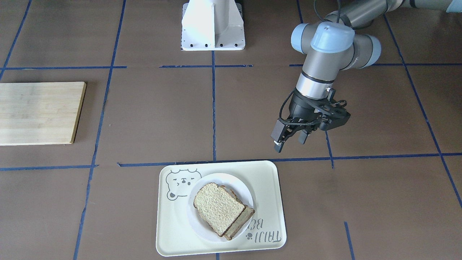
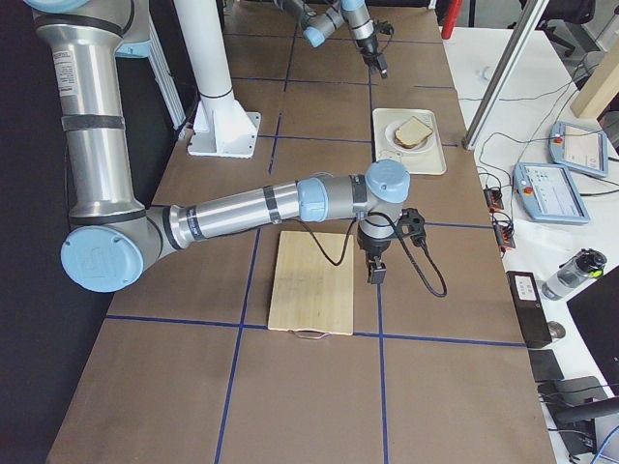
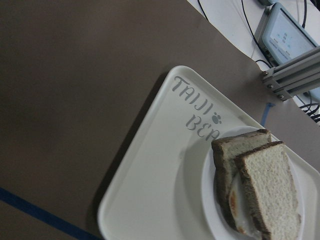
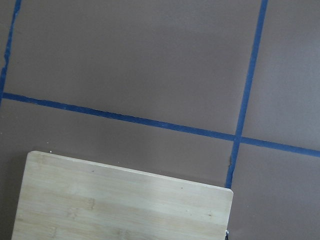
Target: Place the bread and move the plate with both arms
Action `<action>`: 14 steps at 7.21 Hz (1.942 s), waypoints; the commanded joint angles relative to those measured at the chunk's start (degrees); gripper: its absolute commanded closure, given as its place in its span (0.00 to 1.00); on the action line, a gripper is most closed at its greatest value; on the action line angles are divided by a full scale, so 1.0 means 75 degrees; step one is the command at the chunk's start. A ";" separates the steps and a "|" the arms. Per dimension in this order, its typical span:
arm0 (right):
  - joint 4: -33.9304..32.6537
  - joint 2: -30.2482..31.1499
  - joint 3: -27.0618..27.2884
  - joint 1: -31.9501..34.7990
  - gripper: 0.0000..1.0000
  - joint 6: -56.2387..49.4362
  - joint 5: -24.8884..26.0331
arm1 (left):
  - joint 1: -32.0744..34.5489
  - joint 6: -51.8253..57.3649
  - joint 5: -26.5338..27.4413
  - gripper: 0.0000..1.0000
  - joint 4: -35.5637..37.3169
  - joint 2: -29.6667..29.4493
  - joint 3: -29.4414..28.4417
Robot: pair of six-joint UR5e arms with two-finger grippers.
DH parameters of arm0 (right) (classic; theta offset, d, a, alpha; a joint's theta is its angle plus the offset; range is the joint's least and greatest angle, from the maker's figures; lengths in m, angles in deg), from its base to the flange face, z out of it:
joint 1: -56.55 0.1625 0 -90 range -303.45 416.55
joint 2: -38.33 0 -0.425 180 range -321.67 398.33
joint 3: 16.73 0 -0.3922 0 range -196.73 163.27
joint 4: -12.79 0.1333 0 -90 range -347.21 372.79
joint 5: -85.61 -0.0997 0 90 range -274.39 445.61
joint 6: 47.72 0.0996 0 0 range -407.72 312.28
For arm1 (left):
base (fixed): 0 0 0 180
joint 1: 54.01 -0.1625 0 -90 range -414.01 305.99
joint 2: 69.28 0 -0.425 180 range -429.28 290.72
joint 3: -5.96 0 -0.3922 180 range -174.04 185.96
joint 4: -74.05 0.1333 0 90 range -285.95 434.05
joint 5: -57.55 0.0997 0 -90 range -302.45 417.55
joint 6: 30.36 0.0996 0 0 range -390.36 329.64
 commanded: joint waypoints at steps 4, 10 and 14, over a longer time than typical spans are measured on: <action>-0.0021 0.0248 -0.0397 0.0234 0.00 0.0017 0.0186 | 0.3220 0.7690 -0.2488 0.00 0.2574 0.2059 0.0938; -0.0010 0.1585 0.0494 0.0645 0.00 0.0075 -0.0401 | 0.5464 1.2614 -0.4182 0.00 0.2563 0.2908 -0.1745; -0.0009 0.1492 0.0400 0.0645 0.00 0.0063 -0.0272 | 0.5956 1.2580 -0.5611 0.00 0.2504 0.3552 -0.1782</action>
